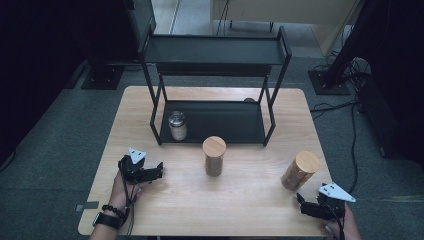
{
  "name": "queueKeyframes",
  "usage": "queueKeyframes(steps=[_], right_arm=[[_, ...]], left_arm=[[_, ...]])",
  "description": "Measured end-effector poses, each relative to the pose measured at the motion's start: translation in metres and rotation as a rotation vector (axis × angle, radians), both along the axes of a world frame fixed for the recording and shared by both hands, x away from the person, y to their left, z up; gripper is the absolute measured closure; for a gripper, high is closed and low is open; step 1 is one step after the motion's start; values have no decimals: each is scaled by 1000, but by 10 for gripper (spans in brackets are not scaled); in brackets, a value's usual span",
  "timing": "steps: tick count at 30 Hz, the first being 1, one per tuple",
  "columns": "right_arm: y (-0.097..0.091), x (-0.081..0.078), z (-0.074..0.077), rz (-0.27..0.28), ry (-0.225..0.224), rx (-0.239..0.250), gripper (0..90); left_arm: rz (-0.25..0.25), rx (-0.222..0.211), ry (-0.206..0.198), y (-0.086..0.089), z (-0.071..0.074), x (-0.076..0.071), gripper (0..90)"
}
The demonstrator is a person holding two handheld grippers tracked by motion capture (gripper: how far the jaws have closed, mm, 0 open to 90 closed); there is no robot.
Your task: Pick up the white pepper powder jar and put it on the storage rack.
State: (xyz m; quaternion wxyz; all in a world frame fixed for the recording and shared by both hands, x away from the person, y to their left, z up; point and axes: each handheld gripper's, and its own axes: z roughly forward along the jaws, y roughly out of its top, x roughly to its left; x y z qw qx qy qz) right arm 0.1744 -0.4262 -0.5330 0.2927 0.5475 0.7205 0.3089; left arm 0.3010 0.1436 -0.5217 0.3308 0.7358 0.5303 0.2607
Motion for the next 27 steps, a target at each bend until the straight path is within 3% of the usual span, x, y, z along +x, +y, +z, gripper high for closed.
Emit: queueKeyframes(steps=[25,27], right_arm=[[1,0,0,-8,0,-10,25],[1,0,0,-8,-1,-10,25]], left_arm=[[0,4,-6,24,-1,-29,4],[-2,18,-4,26,-1,-32,4]])
